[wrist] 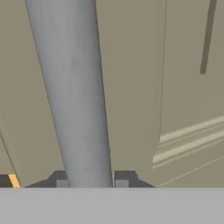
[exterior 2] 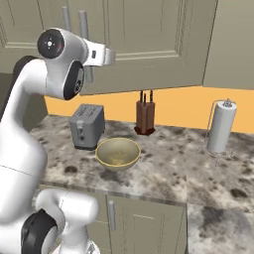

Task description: Open the cabinet and setup a tea strainer by placing it in the bowl upright.

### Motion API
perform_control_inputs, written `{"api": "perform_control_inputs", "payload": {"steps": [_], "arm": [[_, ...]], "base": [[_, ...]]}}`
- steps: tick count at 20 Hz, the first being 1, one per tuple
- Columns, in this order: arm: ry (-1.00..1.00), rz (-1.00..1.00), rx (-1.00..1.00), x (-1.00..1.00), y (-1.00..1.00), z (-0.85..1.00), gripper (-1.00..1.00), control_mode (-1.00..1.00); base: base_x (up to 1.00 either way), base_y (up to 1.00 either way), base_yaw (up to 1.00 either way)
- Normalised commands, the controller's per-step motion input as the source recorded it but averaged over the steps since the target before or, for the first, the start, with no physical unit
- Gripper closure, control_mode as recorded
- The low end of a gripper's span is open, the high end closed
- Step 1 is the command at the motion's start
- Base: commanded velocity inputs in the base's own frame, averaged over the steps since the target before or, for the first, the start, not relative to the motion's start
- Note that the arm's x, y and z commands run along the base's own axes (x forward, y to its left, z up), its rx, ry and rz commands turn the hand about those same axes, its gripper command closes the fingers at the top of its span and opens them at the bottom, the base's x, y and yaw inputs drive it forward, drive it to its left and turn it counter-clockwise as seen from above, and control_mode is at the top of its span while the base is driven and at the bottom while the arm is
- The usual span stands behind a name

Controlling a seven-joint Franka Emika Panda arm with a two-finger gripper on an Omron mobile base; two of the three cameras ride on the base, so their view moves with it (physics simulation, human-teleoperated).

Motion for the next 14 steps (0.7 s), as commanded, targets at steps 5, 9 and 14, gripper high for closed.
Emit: {"api": "perform_control_inputs", "payload": {"steps": [5, 9, 14], "arm": [[-0.12, 0.00, 0.16, -1.00, -0.74, 0.06, 1.00, -1.00], [-0.07, 0.05, 0.23, -1.00, -1.00, 0.08, 1.00, -1.00], [-0.03, 0.06, 0.17, -0.99, -0.94, 0.17, 1.00, -1.00]], "base": [[0.00, 0.00, 0.00], [0.00, 0.00, 0.00], [0.00, 0.00, 0.00]]}}
